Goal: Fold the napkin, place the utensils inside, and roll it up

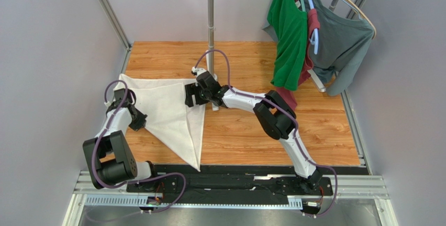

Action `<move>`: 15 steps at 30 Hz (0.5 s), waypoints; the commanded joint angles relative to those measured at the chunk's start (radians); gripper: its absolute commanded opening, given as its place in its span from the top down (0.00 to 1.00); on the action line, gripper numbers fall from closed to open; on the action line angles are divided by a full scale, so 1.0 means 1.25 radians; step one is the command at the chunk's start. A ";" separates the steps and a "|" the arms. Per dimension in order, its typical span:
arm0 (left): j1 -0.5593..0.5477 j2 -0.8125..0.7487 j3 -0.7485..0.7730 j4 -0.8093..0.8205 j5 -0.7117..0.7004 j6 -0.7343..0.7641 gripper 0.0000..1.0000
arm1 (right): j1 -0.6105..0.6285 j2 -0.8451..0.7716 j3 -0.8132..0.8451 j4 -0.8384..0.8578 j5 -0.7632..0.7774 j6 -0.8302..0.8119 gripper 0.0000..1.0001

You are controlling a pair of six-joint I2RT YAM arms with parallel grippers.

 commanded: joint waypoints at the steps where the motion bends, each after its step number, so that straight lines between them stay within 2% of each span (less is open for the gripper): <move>1: 0.020 -0.026 0.061 -0.022 -0.057 0.016 1.00 | 0.017 -0.077 -0.022 0.027 -0.046 -0.014 0.20; 5: 0.042 0.010 0.080 -0.038 -0.052 0.029 0.99 | 0.030 -0.109 -0.032 0.027 -0.040 -0.012 0.20; 7: 0.044 0.017 0.077 -0.038 -0.027 0.032 0.94 | 0.030 -0.115 -0.018 0.025 -0.033 -0.014 0.20; 8: 0.044 0.015 0.076 -0.039 -0.018 0.037 0.82 | 0.031 -0.113 -0.011 0.022 -0.029 -0.019 0.20; 10: 0.042 -0.008 0.073 -0.045 -0.007 0.037 0.51 | 0.031 -0.097 0.034 0.002 -0.019 -0.028 0.20; 11: 0.042 -0.018 0.074 -0.052 -0.002 0.037 0.26 | 0.031 -0.089 0.051 -0.004 -0.018 -0.036 0.20; 12: 0.042 -0.029 0.078 -0.060 0.004 0.039 0.10 | 0.031 -0.081 0.065 -0.008 -0.016 -0.040 0.21; 13: 0.042 -0.051 0.091 -0.067 0.014 0.041 0.04 | 0.031 -0.064 0.078 -0.015 -0.007 -0.044 0.21; 15: 0.042 -0.072 0.111 -0.097 0.025 0.064 0.01 | 0.031 -0.040 0.124 -0.020 0.003 -0.058 0.22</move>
